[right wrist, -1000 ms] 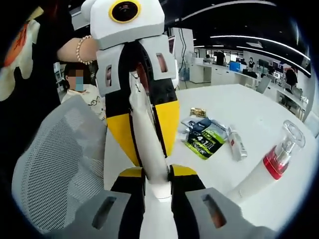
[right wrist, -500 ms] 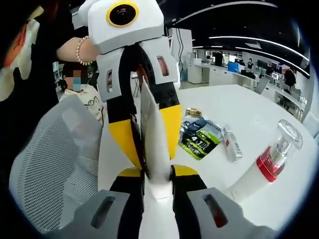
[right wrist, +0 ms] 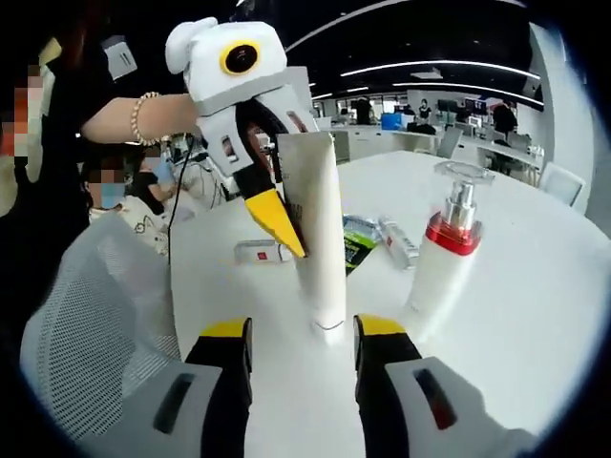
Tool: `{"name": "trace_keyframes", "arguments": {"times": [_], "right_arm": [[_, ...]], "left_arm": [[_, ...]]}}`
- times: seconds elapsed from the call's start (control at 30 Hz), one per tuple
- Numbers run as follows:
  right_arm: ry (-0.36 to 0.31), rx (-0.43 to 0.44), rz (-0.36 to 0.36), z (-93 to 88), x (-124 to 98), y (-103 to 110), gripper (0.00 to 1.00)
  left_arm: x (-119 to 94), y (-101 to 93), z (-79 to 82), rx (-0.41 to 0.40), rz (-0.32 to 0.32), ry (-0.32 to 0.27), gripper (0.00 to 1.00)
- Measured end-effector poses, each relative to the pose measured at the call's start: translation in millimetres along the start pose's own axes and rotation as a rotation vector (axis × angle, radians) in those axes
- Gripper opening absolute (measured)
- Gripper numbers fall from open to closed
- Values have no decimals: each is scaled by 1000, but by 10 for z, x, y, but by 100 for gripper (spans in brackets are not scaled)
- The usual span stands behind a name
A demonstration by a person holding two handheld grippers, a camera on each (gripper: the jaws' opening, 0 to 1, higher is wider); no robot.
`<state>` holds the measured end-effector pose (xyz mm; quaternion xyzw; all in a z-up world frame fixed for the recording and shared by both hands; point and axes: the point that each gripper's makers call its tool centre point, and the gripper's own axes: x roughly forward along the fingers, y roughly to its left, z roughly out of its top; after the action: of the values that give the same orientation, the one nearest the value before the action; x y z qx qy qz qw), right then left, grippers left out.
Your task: Arrange the skincare products in the storage area until every visible bottle or jar stands upright without overlapping.
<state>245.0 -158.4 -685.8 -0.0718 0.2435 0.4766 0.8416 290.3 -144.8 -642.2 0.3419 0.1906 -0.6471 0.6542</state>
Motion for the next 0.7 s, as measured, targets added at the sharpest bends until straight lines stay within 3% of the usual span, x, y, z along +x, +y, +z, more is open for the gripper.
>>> {"name": "trace_keyframes", "arguments": {"times": [0.2, 0.7], "right_arm": [[-5, 32, -56, -85, -83, -80, 51], [-47, 102, -125, -87, -241, -215, 67]], "left_arm": [[64, 225, -29, -6, 13, 0, 21], [170, 531, -43, 12, 23, 11, 22]]}}
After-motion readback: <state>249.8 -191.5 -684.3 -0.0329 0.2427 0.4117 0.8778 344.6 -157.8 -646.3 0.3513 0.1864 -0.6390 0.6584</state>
